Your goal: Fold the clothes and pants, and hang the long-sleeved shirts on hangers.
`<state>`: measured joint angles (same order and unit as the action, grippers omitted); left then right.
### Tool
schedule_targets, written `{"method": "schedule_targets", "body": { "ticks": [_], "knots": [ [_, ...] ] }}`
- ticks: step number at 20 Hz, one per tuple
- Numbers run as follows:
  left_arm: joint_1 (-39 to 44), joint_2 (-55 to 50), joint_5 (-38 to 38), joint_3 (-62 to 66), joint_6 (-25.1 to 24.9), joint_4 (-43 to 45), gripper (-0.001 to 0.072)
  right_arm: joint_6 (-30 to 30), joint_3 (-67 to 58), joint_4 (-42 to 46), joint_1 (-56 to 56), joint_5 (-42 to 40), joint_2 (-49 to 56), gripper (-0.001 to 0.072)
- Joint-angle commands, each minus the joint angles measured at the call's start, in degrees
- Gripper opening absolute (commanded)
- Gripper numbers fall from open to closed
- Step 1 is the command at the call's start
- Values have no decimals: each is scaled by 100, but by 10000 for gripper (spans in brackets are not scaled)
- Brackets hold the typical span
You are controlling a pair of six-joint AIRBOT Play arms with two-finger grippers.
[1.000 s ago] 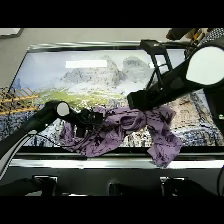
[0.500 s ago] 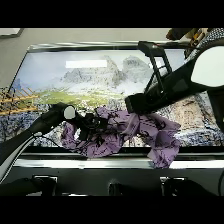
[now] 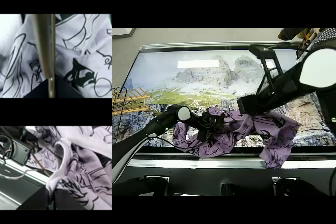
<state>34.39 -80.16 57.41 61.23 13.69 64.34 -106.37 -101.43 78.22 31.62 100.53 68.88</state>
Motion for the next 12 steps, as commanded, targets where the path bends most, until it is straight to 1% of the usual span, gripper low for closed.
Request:
{"method": "schedule_targets", "body": {
  "ticks": [1,2,4,6,8,10,11,12],
  "knots": [
    [127,-52,-85,31,4,-98,26,46,195,22,0,9,0,57],
    [142,-52,-146,31,7,-129,26,74,216,22,0,17,0,60],
    [140,-57,-160,46,7,-184,27,72,216,24,0,92,-2,98],
    [140,-57,-157,48,9,-184,27,72,216,26,0,273,-2,114],
    [140,-57,-157,48,11,-184,27,70,216,26,0,367,-2,229],
    [140,-57,-157,48,46,-184,27,72,216,26,0,398,-9,233],
    [140,-57,-157,48,46,-184,27,72,216,28,0,391,-20,257],
    [140,-57,-157,48,48,-184,27,74,216,44,0,400,-33,323]
  ]
}}
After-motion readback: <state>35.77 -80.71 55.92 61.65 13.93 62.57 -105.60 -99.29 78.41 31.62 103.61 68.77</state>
